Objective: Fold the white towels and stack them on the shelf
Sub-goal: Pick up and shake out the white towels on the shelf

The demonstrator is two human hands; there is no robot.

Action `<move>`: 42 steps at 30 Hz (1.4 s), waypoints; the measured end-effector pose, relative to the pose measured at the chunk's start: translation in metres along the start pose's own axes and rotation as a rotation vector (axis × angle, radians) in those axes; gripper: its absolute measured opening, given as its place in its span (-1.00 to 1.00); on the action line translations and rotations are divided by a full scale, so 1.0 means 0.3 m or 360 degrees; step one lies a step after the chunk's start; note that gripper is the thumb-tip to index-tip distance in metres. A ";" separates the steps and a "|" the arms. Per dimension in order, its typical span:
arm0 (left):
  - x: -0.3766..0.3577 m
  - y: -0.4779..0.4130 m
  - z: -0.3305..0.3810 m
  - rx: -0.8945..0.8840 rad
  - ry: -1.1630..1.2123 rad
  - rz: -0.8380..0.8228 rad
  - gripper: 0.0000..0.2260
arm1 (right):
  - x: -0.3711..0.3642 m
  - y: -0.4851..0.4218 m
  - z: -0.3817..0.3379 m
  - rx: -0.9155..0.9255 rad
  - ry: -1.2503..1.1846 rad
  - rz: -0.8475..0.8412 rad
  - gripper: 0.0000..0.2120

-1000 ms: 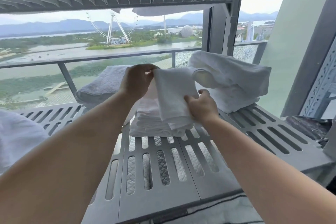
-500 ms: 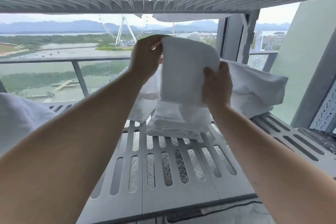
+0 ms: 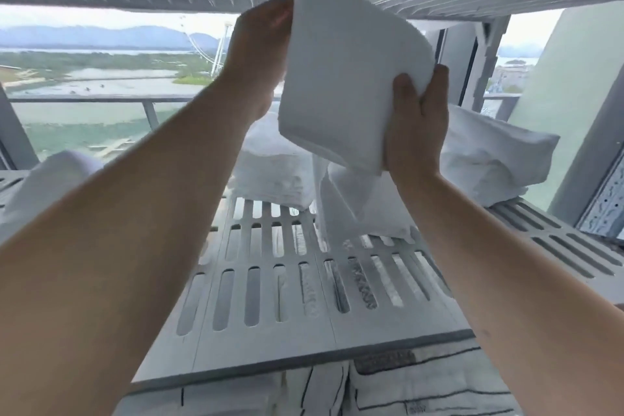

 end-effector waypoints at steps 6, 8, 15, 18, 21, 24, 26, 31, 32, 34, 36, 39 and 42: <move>0.202 0.135 -0.175 0.0501 -0.0375 -0.0074 -0.78 | -0.092 0.178 0.118 -0.0359 0.0740 -0.0738 -0.72; 0.263 0.194 -0.256 0.0825 -0.0292 -0.0051 -0.64 | -0.100 0.249 0.186 -0.0437 0.1009 -0.1163 -0.73; 0.307 0.266 -0.345 0.0546 -0.0741 -0.0181 -0.66 | -0.098 0.344 0.175 0.0088 0.0786 -0.1405 -0.79; 0.229 0.250 -0.370 0.0373 -0.0943 -0.0254 -0.72 | -0.094 0.348 0.180 0.0145 0.0722 -0.1387 -0.70; 0.171 0.253 -0.407 0.0265 -0.1206 -0.0427 -0.77 | -0.079 0.332 0.203 0.0150 0.0753 -0.1188 -0.62; 0.124 0.236 -0.424 0.0196 -0.1322 -0.0505 -0.80 | -0.048 0.285 0.226 0.0074 0.0844 -0.0860 -0.63; 0.083 0.216 -0.429 0.0169 -0.1345 -0.0557 -0.82 | -0.025 0.255 0.246 0.0039 0.0974 -0.0732 -0.75; -0.063 0.208 -0.463 0.0055 -0.1352 -0.0775 -0.85 | 0.041 0.242 0.325 -0.0068 0.1369 -0.0829 -0.69; -0.093 0.207 -0.475 0.0032 -0.1361 -0.0820 -0.85 | 0.057 0.248 0.339 -0.0091 0.1384 -0.0817 -0.68; -0.149 0.200 -0.494 -0.0025 -0.1377 -0.0912 -0.82 | 0.086 0.254 0.367 -0.0139 0.1405 -0.0769 -0.71; -0.205 0.194 -0.512 -0.0096 -0.1434 -0.1056 -0.80 | 0.110 0.255 0.386 -0.0182 0.1384 -0.0750 -0.75; -0.276 0.179 -0.538 -0.0115 -0.1506 -0.1219 -0.78 | 0.152 0.236 0.408 -0.0218 0.1338 -0.0709 -0.76; -0.329 0.150 -0.566 -0.0089 -0.1521 -0.1238 -0.80 | 0.211 0.202 0.440 -0.0236 0.1371 -0.0654 -0.71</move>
Point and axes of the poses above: each hand's wrist, its own y-axis away from the middle knuckle, its own x-axis out of the back of the hand, z = x × y, the point moved 2 cm from there along -y, towards the middle knuckle, and after that the axes turned 7 degrees about y, right-handed, at the moved point
